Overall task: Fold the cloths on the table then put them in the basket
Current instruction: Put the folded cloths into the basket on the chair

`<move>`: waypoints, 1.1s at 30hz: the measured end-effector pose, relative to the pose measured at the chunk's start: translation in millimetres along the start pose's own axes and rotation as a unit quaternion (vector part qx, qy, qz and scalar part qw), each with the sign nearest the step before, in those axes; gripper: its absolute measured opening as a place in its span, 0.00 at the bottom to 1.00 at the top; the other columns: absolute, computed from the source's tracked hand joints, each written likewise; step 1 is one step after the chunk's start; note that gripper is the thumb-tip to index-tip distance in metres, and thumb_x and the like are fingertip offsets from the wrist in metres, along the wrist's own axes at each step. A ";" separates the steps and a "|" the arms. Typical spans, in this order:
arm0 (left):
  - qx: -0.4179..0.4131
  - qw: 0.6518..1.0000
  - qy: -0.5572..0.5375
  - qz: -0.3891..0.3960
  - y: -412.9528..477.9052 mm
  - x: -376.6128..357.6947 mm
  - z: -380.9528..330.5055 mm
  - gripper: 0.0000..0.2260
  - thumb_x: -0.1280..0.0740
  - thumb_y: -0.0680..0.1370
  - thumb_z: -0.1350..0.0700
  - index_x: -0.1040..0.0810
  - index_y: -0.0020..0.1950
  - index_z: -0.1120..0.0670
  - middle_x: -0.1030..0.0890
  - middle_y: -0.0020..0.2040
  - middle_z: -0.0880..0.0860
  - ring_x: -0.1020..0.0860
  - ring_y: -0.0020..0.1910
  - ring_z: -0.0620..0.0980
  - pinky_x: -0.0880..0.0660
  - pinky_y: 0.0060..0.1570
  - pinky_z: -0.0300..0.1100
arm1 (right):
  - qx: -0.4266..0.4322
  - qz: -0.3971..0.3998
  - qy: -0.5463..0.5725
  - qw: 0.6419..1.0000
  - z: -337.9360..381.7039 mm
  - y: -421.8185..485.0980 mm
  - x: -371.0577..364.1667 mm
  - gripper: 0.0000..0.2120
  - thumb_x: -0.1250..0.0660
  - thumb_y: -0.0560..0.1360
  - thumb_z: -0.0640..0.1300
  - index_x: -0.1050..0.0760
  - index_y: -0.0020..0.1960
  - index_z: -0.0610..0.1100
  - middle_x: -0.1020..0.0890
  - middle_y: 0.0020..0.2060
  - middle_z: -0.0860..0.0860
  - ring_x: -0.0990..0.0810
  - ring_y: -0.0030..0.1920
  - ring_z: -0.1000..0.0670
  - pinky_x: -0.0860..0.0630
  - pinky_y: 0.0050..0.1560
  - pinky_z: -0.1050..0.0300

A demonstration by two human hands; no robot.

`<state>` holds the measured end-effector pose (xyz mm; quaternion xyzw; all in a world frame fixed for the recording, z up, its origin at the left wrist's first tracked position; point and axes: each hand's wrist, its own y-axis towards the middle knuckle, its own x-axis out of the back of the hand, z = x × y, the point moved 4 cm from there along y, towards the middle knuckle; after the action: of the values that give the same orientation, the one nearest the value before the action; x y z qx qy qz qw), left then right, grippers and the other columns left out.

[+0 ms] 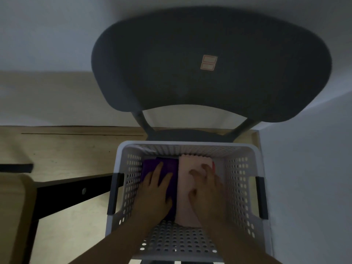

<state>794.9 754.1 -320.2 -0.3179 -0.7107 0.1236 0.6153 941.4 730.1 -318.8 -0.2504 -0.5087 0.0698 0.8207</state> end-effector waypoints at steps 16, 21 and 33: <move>-0.008 0.982 -0.014 0.190 6.3 -24.0 21.5 0.42 0.35 0.74 0.40 0.61 0.76 0.43 0.67 0.76 0.52 0.62 0.75 0.58 0.47 0.72 0.55 | 0.091 0.173 -0.160 0.968 -6.2 0.1 -40.6 0.49 0.29 0.69 0.51 0.62 0.76 0.54 0.68 0.74 0.46 0.62 0.75 0.41 0.53 0.73 0.44; 0.018 0.983 -0.128 0.130 1.7 -1.2 13.3 0.38 0.35 0.76 0.48 0.58 0.77 0.44 0.55 0.78 0.53 0.49 0.75 0.58 0.42 0.72 0.51 | 0.052 0.191 -0.083 0.977 8.2 -5.9 -20.8 0.44 0.31 0.71 0.46 0.56 0.76 0.54 0.61 0.76 0.48 0.58 0.76 0.44 0.51 0.73 0.46; 0.133 0.866 -0.482 -0.008 -52.0 91.4 -14.8 0.10 0.37 0.78 0.57 0.28 0.59 0.53 0.22 0.46 0.52 0.25 0.42 0.47 0.29 0.39 0.39 | -0.163 0.038 0.351 0.921 16.9 -72.4 61.1 0.21 0.38 0.75 0.44 0.35 0.67 0.48 0.27 0.58 0.50 0.28 0.47 0.54 0.32 0.42 0.62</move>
<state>789.6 766.3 -214.8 -0.1285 -0.8981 0.3501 0.2332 945.5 695.8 -229.0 -0.4082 -0.1824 -0.0750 0.8913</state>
